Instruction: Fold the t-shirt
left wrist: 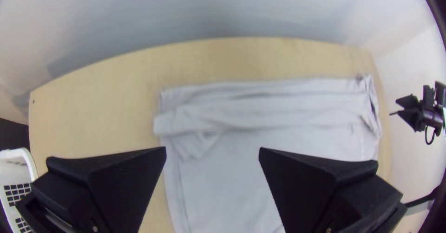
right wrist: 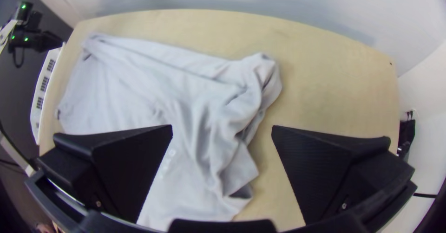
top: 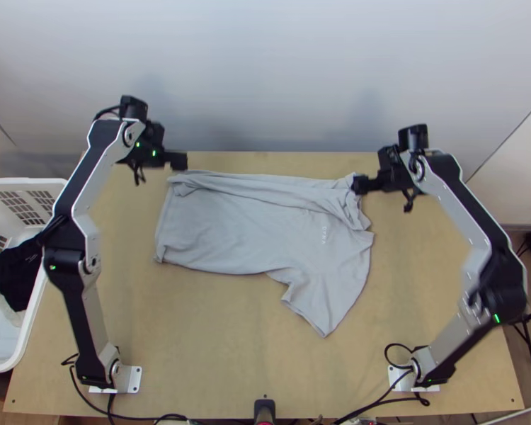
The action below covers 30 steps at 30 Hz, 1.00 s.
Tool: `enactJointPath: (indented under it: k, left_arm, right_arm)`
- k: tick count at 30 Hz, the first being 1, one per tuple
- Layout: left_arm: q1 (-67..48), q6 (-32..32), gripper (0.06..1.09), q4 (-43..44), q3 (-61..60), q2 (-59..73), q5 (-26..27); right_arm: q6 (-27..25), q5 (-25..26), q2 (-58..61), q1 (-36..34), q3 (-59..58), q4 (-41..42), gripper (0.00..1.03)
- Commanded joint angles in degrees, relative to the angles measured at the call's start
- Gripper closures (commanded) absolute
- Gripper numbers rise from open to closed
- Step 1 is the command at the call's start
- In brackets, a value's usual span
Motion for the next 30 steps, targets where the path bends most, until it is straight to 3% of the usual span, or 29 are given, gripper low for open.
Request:
enactJointPath:
  k: [1,5,8,11,18,30]
  left_arm:
    - [1.2,12.5,0.11,-10.7,-16.9,-11.8,1.1]
    - [1.9,20.8,0.11,-8.6,-32.6,-21.2,1.0]
    - [2.5,23.5,0.11,-6.5,-39.9,-25.5,1.2]
    - [2.5,23.6,0.11,-1.1,-47.3,-29.7,1.1]
    - [2.1,21.8,0.11,12.0,-61.5,-38.1,1.3]
    - [-0.7,15.5,0.11,17.0,-70.5,-44.4,1.2]
  right_arm:
    - [-6.6,-2.2,-15.6,4.4,-16.5,-7.5,0.03]
    - [-11.8,-2.2,-23.0,9.5,-21.3,-16.6,0.03]
    - [-14.3,-2.1,-28.6,14.7,-23.0,-20.1,0.03]
    - [-15.0,-1.2,-32.5,21.1,-23.3,-23.4,0.04]
    - [-12.8,9.6,-36.8,36.2,-25.0,-26.4,0.04]
    - [-9.3,12.2,-39.9,42.2,-26.9,-30.5,0.04]
